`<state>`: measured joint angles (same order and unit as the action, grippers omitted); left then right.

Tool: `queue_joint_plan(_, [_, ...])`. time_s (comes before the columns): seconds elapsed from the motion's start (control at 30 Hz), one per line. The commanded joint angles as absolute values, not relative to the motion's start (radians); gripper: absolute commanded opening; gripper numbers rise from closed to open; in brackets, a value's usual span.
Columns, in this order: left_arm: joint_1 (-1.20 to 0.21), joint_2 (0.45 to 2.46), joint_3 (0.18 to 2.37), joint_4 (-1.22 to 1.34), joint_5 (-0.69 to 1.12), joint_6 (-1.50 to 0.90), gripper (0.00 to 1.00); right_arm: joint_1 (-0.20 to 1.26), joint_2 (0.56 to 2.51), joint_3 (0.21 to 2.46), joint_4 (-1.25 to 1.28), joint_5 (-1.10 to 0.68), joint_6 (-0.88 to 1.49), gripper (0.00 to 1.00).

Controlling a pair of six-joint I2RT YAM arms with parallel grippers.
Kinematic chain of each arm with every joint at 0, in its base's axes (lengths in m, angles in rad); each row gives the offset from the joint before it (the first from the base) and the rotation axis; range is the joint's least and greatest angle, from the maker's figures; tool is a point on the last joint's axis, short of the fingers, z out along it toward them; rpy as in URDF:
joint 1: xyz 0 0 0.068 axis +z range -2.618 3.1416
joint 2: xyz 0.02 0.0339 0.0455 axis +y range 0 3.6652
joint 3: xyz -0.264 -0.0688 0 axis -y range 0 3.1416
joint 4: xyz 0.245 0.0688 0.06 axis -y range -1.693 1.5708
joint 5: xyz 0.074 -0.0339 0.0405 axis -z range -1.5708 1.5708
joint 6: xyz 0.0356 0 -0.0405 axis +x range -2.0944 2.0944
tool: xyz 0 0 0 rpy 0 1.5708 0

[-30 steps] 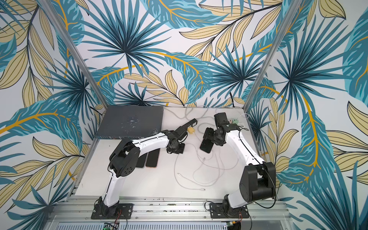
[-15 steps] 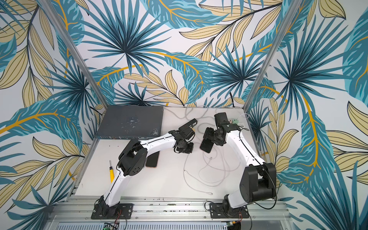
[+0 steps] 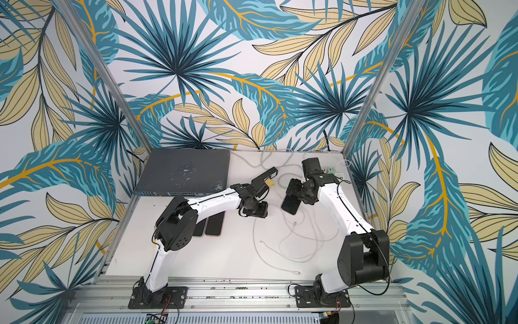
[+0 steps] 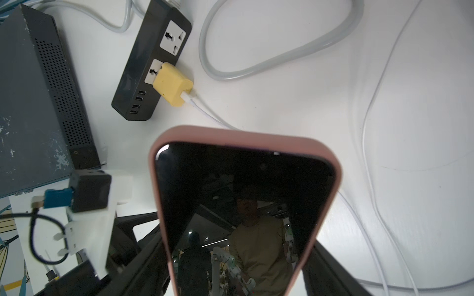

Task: Unplug the charging cable from the phone
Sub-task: Adjust the charging cable at the center of the board, then place the phone at the center of the board.

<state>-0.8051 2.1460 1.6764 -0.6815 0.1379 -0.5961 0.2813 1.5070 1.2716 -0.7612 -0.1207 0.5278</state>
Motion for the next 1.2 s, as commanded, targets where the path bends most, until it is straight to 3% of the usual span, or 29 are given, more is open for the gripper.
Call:
queue_joint_plan(0.0, [-0.797,2.058,1.665,-0.699,0.118,-0.584,0.53,0.289,1.485,1.305,-0.766,-0.130,0.538,0.66])
queue_joint_plan(0.1, [-0.789,2.021,1.638,-0.697,0.112,-0.581,0.58,0.305,1.494,1.319,-0.770,-0.126,0.540,0.66])
queue_joint_plan(0.27, [-0.763,1.945,1.574,-0.707,0.077,-0.590,0.58,0.360,1.519,1.349,-0.780,-0.114,0.553,0.66])
queue_joint_plan(0.53, [-0.658,1.624,1.291,-0.693,-0.034,-0.661,0.58,0.539,1.635,1.396,-0.737,-0.136,0.634,0.66])
queue_joint_plan(0.87, [-0.642,1.287,1.014,-0.717,-0.154,-0.771,0.57,0.769,1.872,1.494,-0.646,-0.165,0.724,0.66])
queue_joint_plan(1.17, [-0.641,1.175,0.962,-0.747,-0.176,-0.794,0.59,0.843,2.077,1.638,-0.648,-0.200,0.773,0.66])
